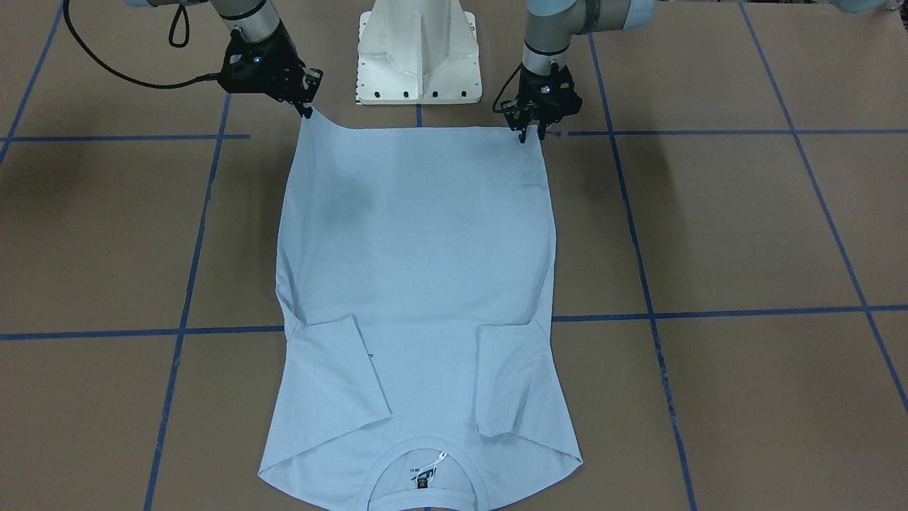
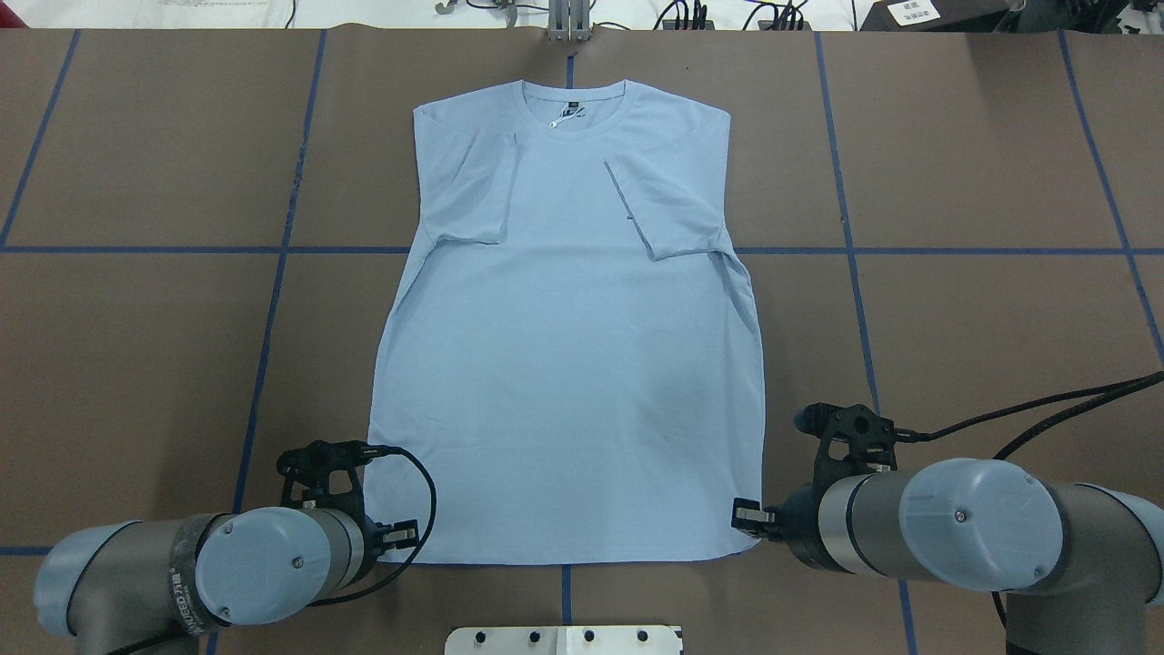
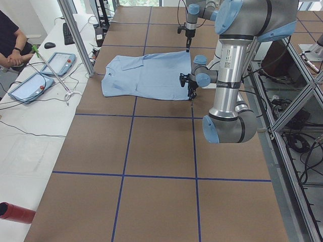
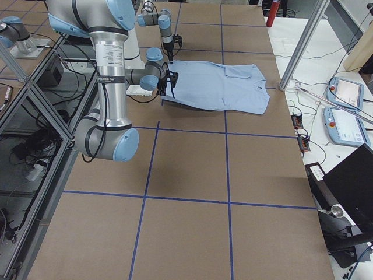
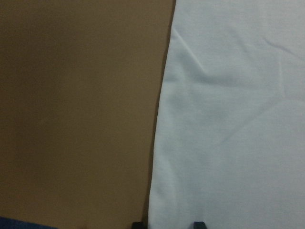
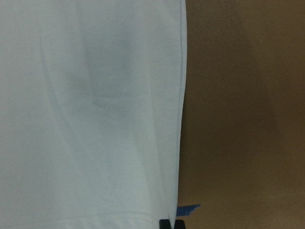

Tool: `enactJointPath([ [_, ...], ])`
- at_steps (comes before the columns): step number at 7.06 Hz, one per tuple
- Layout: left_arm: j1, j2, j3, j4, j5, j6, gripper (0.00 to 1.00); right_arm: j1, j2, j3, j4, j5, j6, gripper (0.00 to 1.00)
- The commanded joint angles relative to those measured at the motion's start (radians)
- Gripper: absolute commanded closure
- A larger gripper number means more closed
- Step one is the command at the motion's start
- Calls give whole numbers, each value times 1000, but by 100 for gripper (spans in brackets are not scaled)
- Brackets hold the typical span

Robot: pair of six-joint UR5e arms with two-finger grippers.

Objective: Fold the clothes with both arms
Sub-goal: 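Position the left gripper at the other hem corner and grasp both corners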

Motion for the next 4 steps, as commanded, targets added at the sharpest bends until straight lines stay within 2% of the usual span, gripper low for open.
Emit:
enactJointPath([
  [1, 5, -2, -2, 0, -1, -1, 53, 0, -1, 0, 0, 0, 0, 100],
  [4, 11, -2, -3, 2, -1, -1, 54, 2, -1, -2, 0, 0, 0, 100],
])
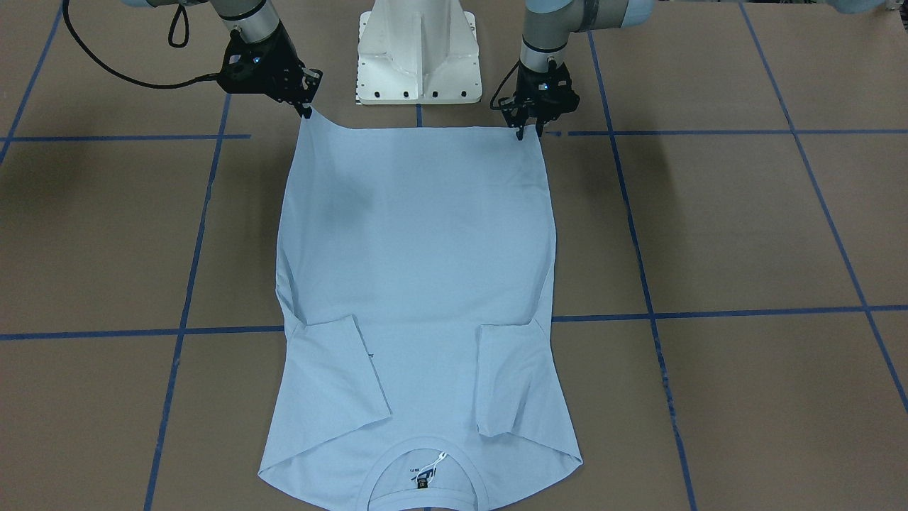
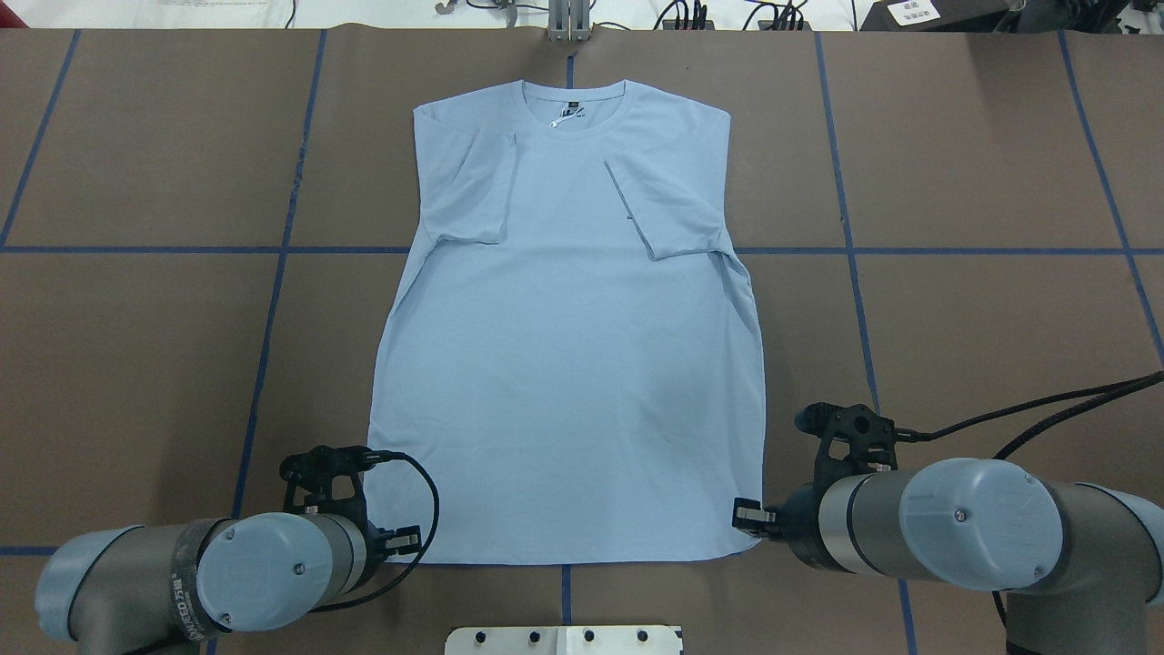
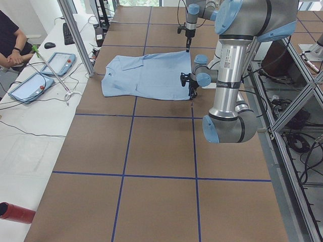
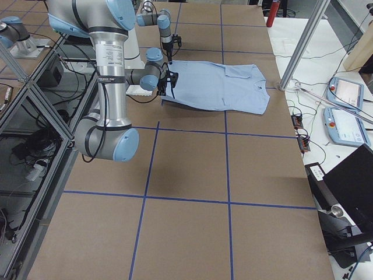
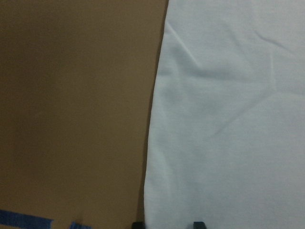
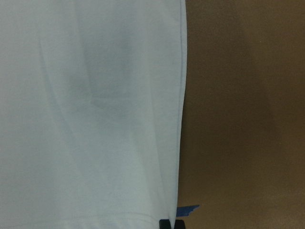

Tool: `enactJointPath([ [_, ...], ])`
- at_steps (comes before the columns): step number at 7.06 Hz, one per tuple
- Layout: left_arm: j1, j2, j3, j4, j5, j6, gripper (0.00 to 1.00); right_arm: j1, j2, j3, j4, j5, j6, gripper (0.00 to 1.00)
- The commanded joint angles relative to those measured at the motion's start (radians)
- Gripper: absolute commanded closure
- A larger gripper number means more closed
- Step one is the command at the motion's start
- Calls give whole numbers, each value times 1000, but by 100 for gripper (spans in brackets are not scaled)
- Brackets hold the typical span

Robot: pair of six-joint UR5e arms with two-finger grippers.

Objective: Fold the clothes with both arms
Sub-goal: 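Position the left gripper at the other hem corner and grasp both corners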

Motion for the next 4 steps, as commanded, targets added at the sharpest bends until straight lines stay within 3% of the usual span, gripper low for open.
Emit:
enactJointPath([
  [1, 5, -2, -1, 1, 0, -2, 60, 1, -2, -1, 1, 0, 0, 100],
  [3, 11, -2, -1, 1, 2, -3, 100, 2, -2, -1, 1, 0, 0, 100],
  [4, 11, 0, -19, 3, 0, -3, 100, 4, -3, -1, 1, 3, 0, 100],
])
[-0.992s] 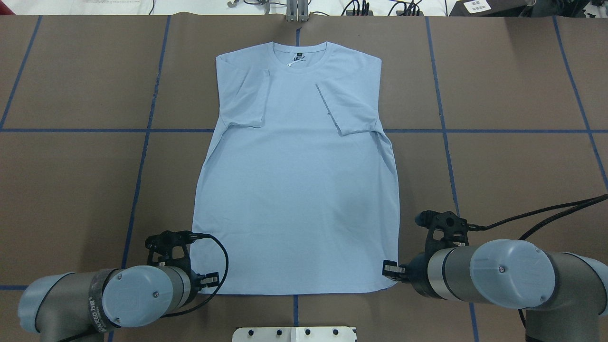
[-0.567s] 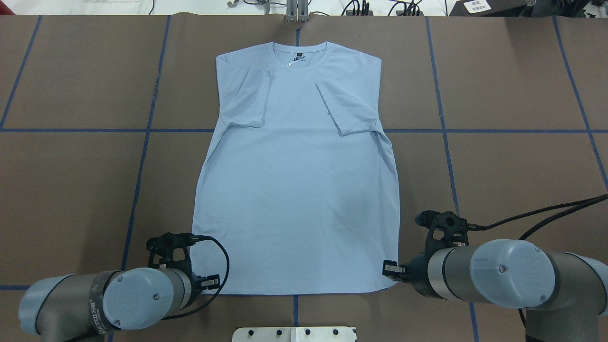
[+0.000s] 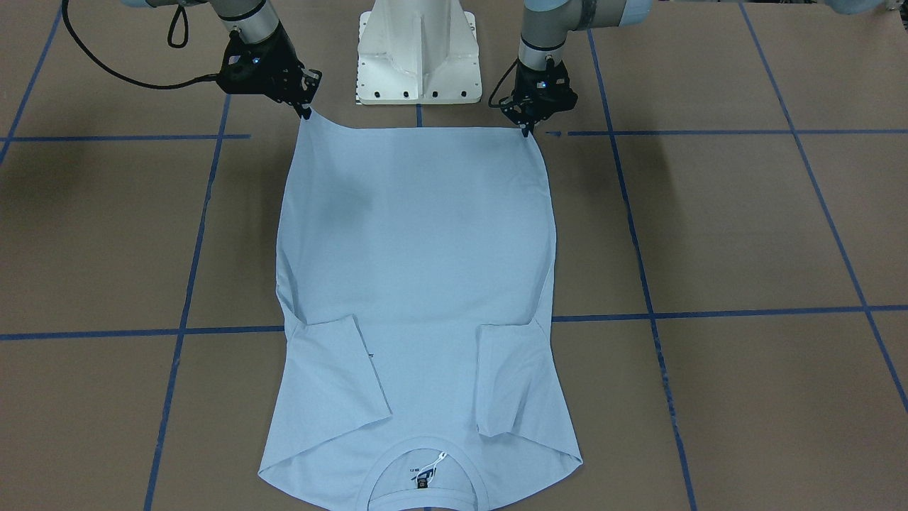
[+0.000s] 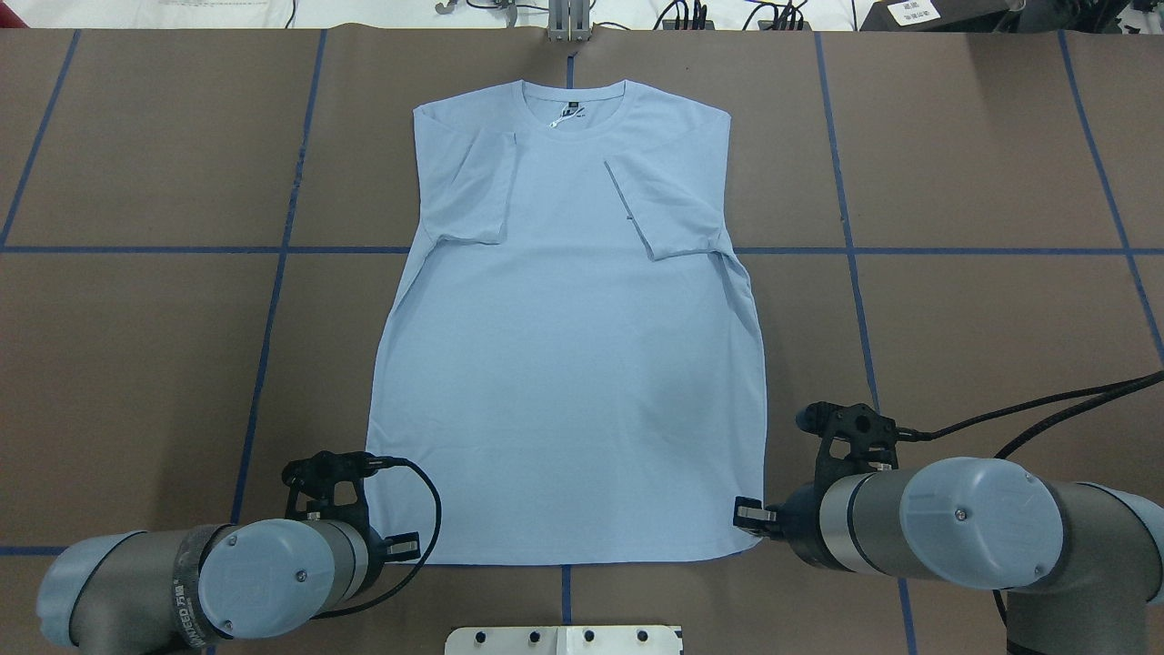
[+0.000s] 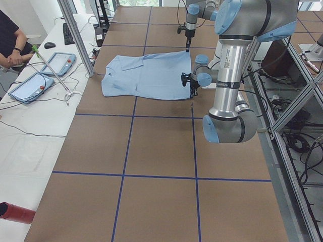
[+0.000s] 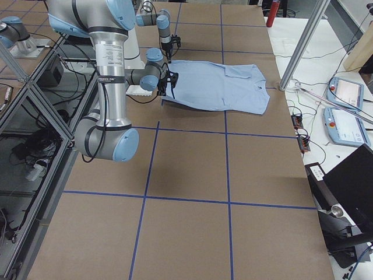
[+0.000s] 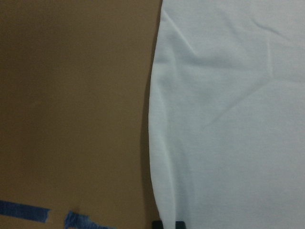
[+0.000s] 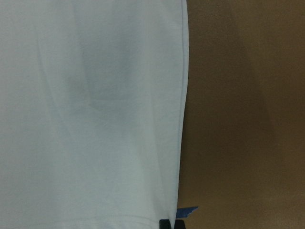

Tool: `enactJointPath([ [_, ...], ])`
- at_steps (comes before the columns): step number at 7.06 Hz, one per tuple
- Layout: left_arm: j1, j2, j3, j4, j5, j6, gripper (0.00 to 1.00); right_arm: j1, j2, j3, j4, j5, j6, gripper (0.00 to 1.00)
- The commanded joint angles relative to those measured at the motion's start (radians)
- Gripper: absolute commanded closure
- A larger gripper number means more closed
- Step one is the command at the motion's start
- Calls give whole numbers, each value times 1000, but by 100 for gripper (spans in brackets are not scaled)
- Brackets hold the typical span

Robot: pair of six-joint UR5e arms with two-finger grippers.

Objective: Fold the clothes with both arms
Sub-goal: 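Position the left gripper at the other hem corner and grasp both corners, then lift both hem corners with both grippers and pull them farther from the robot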

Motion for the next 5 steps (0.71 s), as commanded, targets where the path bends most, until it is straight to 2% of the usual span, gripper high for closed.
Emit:
enactJointPath([
  [1, 1, 0, -58, 38, -2, 0, 100, 11, -9, 5, 0, 2, 0, 100],
  [3, 1, -11, -216, 193, -28, 0, 100, 12, -68, 61, 0, 10, 0, 100],
  [5, 50, -13, -250, 211, -45, 7, 100, 11, -133, 122, -3, 143, 0, 100],
])
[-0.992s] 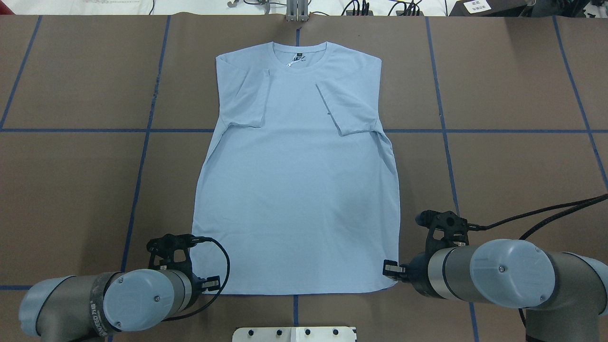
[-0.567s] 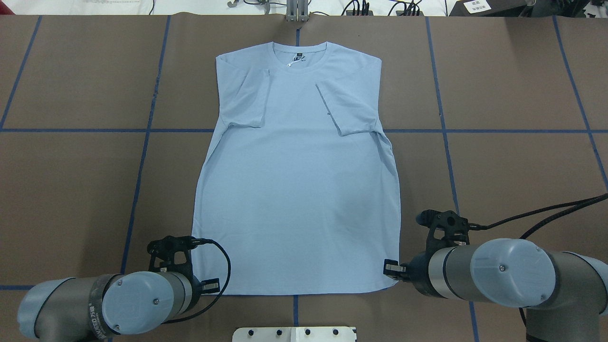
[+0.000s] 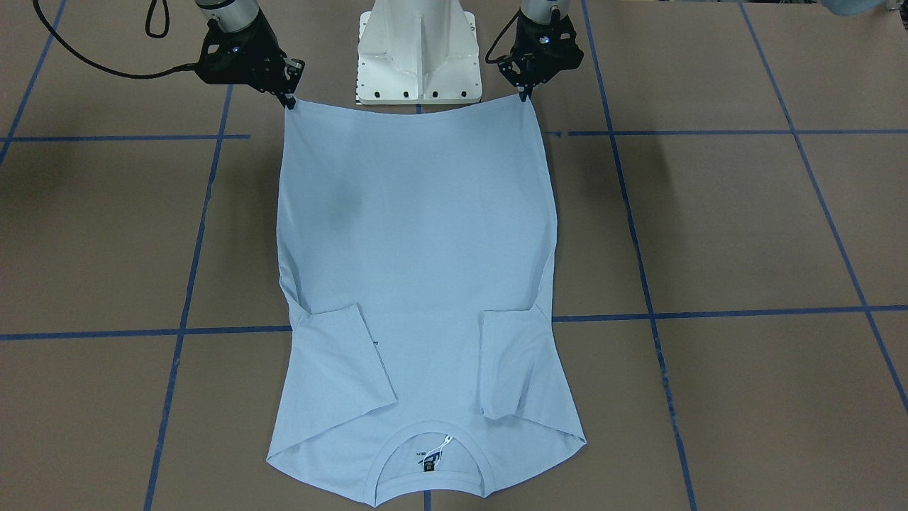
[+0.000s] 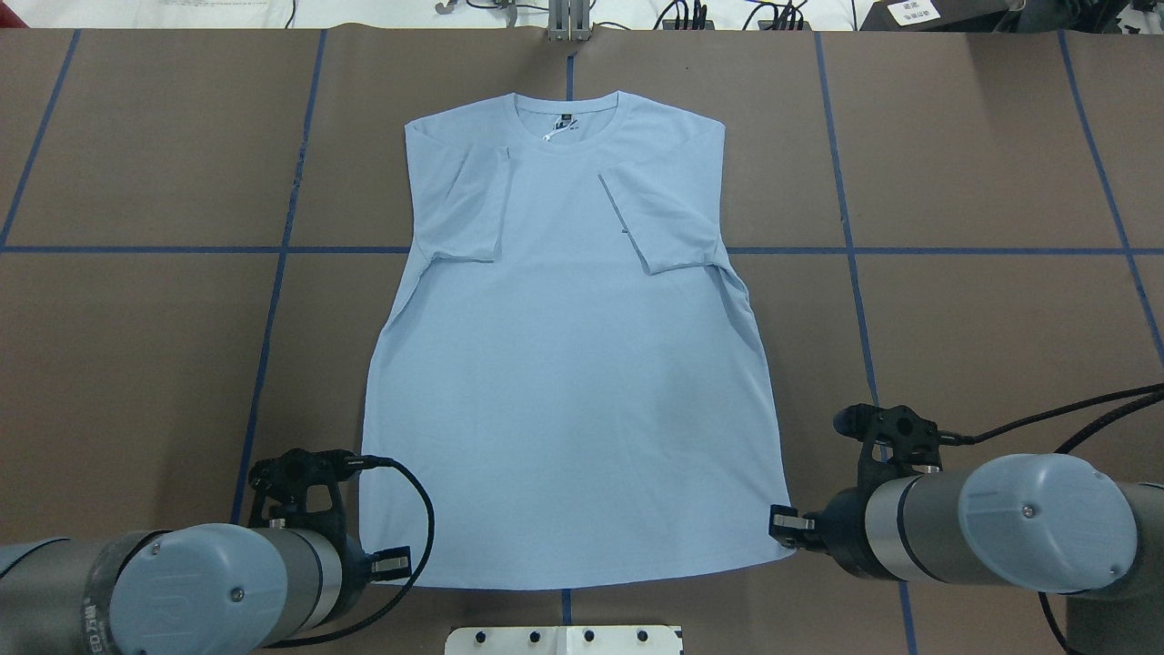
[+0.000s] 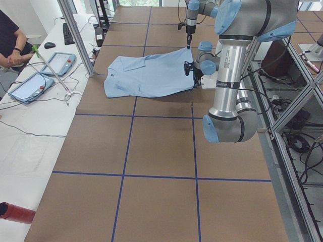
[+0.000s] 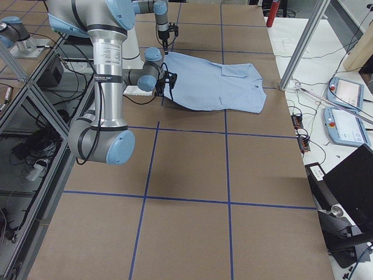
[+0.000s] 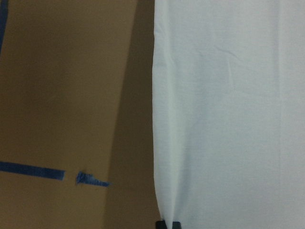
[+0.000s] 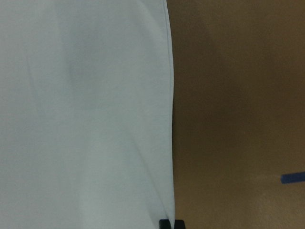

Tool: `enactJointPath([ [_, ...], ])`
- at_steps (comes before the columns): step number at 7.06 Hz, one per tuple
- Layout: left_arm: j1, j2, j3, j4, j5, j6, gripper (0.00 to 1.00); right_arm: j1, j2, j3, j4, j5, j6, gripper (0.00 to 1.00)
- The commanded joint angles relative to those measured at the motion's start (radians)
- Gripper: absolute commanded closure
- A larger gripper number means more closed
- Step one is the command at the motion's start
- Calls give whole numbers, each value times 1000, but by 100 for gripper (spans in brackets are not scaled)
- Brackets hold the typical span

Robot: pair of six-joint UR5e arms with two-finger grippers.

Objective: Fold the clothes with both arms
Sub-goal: 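Lift both hem corners with both grippers and pull them farther from the robot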

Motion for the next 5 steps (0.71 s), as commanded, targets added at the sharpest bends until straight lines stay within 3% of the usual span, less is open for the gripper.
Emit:
enactJointPath([
  [1, 60, -31, -24, 23, -15, 5, 100, -21, -70, 58, -2, 134, 0, 100],
  [5, 123, -39, -140, 135, -48, 87, 100, -110, -103, 101, -2, 170, 37, 100],
])
